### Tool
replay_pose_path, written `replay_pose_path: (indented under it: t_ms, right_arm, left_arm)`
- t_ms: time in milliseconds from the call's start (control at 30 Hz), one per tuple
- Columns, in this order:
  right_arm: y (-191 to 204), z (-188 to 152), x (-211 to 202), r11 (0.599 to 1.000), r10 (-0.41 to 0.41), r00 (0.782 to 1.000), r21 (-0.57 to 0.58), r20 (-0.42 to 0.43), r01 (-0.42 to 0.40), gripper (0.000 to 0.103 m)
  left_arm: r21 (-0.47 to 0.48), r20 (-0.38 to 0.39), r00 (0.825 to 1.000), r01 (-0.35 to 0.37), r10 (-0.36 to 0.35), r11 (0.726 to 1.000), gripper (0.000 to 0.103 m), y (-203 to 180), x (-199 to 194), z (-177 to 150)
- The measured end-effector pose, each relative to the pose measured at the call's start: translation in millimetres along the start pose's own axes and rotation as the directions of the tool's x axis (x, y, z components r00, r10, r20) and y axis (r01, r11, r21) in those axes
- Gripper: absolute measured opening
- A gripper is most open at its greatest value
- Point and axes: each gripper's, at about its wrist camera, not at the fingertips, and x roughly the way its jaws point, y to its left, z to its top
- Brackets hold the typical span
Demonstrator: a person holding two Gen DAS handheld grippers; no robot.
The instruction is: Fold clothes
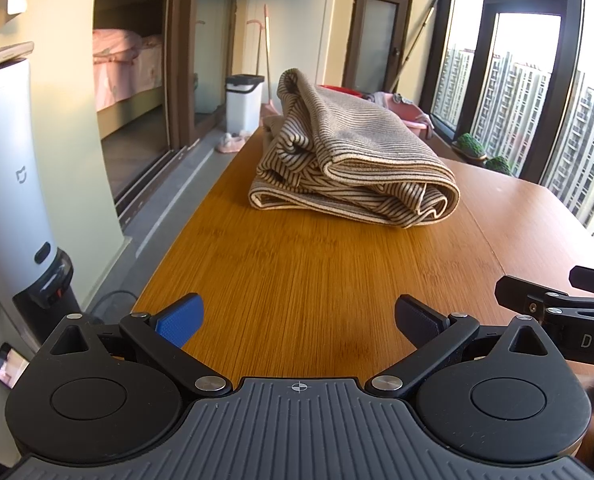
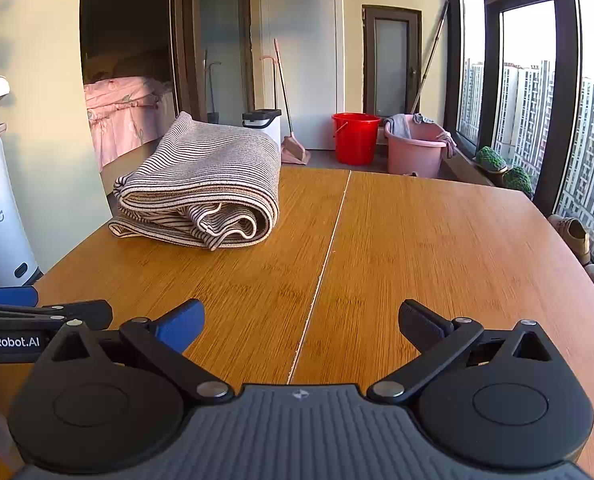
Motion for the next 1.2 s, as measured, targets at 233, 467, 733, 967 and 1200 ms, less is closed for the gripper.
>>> replay_pose_path:
  t_ms: [233, 467, 733, 967, 1200]
  right_arm:
    - [2.4, -0.5, 0.2, 1.000, -0.002, 1.000, -0.001, 0.000, 0.002, 0.103]
    - [4.3, -1.3, 0.4, 1.000, -0.002, 1.000, 0.002, -0.003, 0.002, 0.103]
    - [6.8, -1.7, 0.6, 1.000, -0.003, 1.000, 0.004, -0.004, 0.003, 0.103]
    - [5.9, -2.6, 1.0, 1.000, -0.001, 1.000, 0.009, -0.007, 0.001, 0.103]
    - [4.8, -2.5, 1.2, 1.000, 0.001, 1.000, 0.012, -0.009, -0.001, 0.103]
  left_arm:
    - [-0.004, -0.002, 1.000, 0.002, -0.002, 1.000, 0.103, -0.3, 0.8, 0.0]
    - [-0.007, -0.006, 1.000, 0.003, -0.004, 1.000, 0.103, -0.1, 1.8, -0.2]
    - [-0.013, -0.014, 1.000, 0.005, -0.005, 1.000, 0.103, 0.4, 2.4, -0.2]
    - [-0.013, -0.015, 1.000, 0.006, -0.006, 1.000, 0.103, 1.0, 2.4, 0.1]
    - [-0.013, -0.015, 1.000, 0.007, -0.007, 1.000, 0.103, 1.5, 2.5, 0.4]
